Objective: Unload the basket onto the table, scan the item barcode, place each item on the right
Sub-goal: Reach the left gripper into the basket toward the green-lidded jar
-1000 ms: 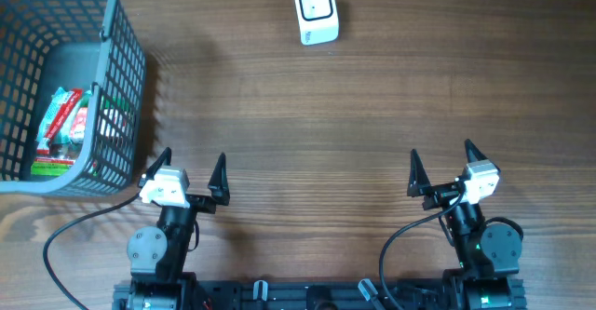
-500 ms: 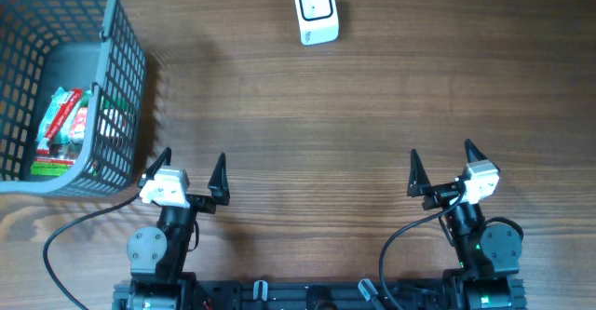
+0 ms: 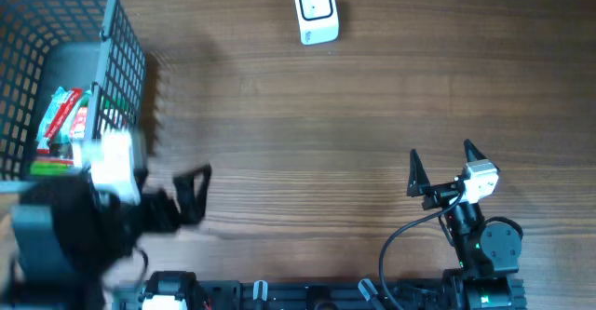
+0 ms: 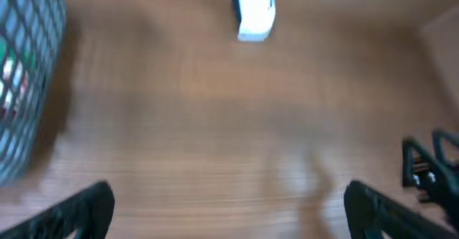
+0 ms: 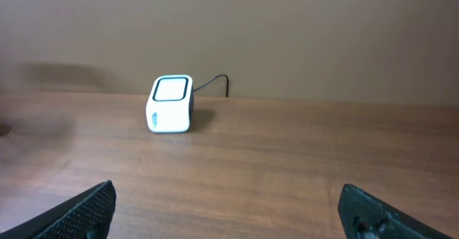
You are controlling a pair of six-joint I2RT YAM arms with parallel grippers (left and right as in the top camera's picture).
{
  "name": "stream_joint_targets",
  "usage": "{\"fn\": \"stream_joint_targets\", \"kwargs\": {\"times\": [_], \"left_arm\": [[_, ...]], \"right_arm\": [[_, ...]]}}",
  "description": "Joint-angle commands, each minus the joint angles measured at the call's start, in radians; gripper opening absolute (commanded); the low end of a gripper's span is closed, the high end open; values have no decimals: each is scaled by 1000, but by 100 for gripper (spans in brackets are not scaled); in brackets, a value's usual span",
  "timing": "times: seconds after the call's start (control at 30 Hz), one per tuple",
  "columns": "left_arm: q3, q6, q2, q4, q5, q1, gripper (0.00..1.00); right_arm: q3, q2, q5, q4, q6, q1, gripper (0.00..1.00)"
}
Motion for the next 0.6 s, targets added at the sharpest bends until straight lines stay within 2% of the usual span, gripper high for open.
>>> {"fn": "stream_joint_targets", "kwargs": {"times": [0.0, 0.07, 0.1, 0.2, 0.23, 0.43, 0.5, 0.57], "left_arm": [[252, 27, 292, -68, 8, 3, 100], [338, 66, 398, -24, 2, 4, 99], [359, 130, 443, 21, -14, 4, 91], [375, 132, 512, 159, -322, 69, 91], [375, 132, 523, 185, -344, 116, 92], [375, 147, 620, 347, -341, 494, 96], [375, 297, 688, 365, -267, 595, 92], [375, 412, 774, 348, -184, 649, 93]], "right_arm": [[-1, -2, 6, 5, -9, -7, 100], [-1, -2, 6, 5, -8, -7, 100], [-1, -2, 6, 5, -8, -7, 100], [-1, -2, 6, 5, -8, -7, 100], [-1, -2, 6, 5, -8, -7, 100], [-1, -2, 6, 5, -8, -7, 100], [-1, -2, 6, 5, -8, -7, 99], [-1, -2, 6, 5, -8, -7, 100]]}}
